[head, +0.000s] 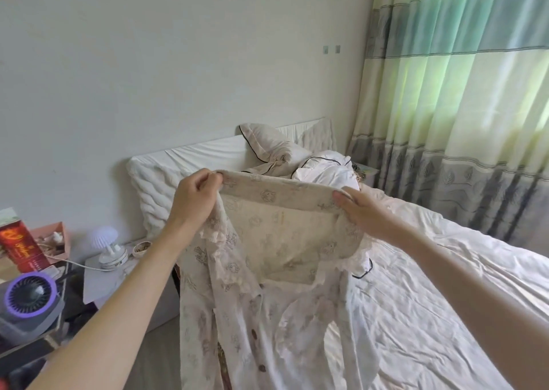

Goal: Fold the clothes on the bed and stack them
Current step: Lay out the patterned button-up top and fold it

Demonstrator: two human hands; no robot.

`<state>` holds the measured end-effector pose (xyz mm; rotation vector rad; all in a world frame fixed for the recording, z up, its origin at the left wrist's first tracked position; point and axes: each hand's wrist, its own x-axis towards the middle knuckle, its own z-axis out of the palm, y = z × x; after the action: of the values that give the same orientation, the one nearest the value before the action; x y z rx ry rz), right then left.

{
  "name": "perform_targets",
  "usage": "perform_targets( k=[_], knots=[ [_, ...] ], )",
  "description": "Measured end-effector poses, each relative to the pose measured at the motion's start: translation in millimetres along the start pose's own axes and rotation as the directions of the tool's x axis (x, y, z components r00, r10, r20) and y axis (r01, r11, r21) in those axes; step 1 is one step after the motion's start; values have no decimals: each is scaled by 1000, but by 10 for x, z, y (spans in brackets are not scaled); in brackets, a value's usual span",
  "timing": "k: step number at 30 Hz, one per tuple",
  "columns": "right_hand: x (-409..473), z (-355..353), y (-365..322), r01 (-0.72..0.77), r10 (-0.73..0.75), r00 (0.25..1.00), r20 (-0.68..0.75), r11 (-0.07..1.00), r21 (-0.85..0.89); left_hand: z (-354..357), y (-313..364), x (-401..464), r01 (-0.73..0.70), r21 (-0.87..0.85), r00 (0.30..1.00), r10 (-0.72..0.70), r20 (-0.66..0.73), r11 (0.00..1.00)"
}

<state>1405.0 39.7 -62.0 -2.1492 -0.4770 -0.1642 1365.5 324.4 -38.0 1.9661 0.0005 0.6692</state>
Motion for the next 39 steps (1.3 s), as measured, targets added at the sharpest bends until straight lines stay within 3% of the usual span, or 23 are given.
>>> perform_targets(
  k=[3, 5, 8, 10, 13, 15, 18, 20, 21, 23, 25, 28, 32, 36, 37, 39],
  knots=[
    [-60, 131, 35, -120, 108, 993, 56, 947, 298, 96, 28, -22, 30, -69, 993, -37, -112, 997],
    [-79, 133, 70, -253, 182, 966, 182, 800, 544, 108, 43, -7, 74, -81, 987, -84, -135, 994],
    [-88, 48, 148, -323, 86, 935, 344, 604, 728, 44, 39, 32, 188, -116, 975, -199, -95, 975],
    [-88, -41, 169, -327, -34, 909, 415, 559, 762, -41, 18, 74, 271, -146, 962, -273, 5, 951],
    [-79, -210, 178, -315, -247, 832, 496, 525, 790, -214, 21, 92, 327, -143, 932, -294, 210, 934],
    [-65, -314, 187, -304, -287, 812, 508, 534, 789, -359, 71, 66, 335, -156, 889, -257, 379, 929],
    [-3, -392, 247, -282, -128, 889, 439, 601, 748, -541, 114, 63, 349, -194, 694, -114, 711, 917],
    [61, -391, 281, -251, 23, 947, 320, 673, 696, -580, 138, 45, 366, -225, 592, -39, 805, 903],
    [87, -373, 280, -225, 84, 966, 244, 737, 638, -563, 146, 30, 343, -215, 576, -24, 817, 914],
    [114, -327, 260, -161, 141, 987, 78, 896, 414, -465, 159, -3, 218, -158, 630, -15, 776, 963],
    [106, -282, 242, -111, 116, 993, -11, 975, 193, -333, 181, -22, 105, -130, 739, 11, 674, 986],
    [53, -246, 214, -71, 67, 996, -64, 996, -57, -206, 189, -35, -34, -99, 826, 84, 557, 994],
    [-55, -236, 184, -30, -18, 993, -117, 917, -397, -94, 156, -20, -157, -54, 904, 165, 394, 986],
    [-98, -168, 192, 1, -98, 966, -238, 926, -377, 45, 218, -36, -232, -45, 944, 236, 233, 972],
    [-84, -166, 201, -47, -28, 968, -251, 957, -286, 68, 248, -46, -245, -47, 942, 249, 224, 968],
    [-62, -192, 198, -199, 220, 967, -130, 967, 159, 100, 306, -73, -273, -17, 936, 270, 227, 962]
  ],
)
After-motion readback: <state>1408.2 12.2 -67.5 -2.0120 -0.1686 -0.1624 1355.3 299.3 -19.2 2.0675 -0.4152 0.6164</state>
